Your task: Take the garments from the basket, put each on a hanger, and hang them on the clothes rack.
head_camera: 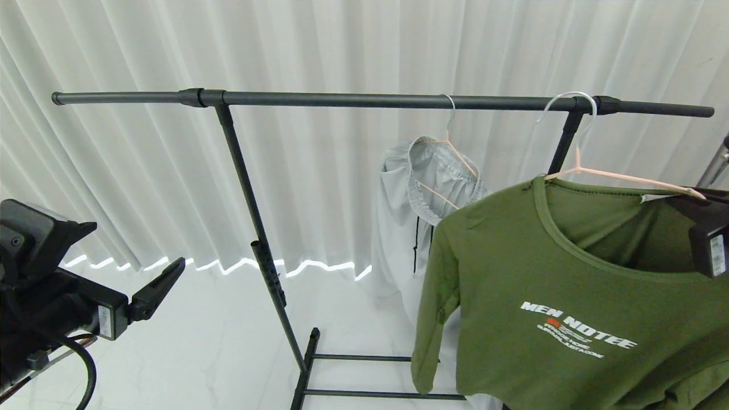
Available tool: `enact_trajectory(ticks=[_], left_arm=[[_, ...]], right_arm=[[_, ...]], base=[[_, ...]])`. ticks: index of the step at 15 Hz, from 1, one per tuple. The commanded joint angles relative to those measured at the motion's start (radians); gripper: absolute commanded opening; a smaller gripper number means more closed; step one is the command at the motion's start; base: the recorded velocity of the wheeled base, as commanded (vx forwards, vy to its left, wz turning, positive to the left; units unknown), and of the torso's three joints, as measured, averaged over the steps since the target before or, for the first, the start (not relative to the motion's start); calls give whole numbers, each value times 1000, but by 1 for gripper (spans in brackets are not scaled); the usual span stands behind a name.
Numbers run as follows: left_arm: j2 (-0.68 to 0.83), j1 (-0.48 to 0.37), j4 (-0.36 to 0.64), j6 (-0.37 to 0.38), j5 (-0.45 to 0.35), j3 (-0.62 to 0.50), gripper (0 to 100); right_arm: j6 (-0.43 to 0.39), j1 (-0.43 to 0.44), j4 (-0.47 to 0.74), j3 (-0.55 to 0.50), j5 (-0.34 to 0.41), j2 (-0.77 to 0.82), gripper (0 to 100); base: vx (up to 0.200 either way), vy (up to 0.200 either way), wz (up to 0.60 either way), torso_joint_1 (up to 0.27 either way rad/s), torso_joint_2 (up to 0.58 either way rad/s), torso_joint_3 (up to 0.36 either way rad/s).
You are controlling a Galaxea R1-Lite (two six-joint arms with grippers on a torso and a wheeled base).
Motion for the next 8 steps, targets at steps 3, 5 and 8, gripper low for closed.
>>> enact_trajectory(ticks=[3, 5, 8], left_arm=[[7, 0, 1, 1, 0, 1, 100], [10, -3, 1, 3, 0, 0, 100], [10, -3, 1, 24, 0, 0, 100]], right_arm=[[-1, -126, 48, 44, -10, -97, 0], [2, -137, 65, 44, -10, -110, 0], [4, -161, 66, 44, -7, -110, 0]], base=[[0, 0, 0, 0, 0, 0], [0, 0, 0, 0, 0, 0], [0, 0, 0, 0, 0, 0]])
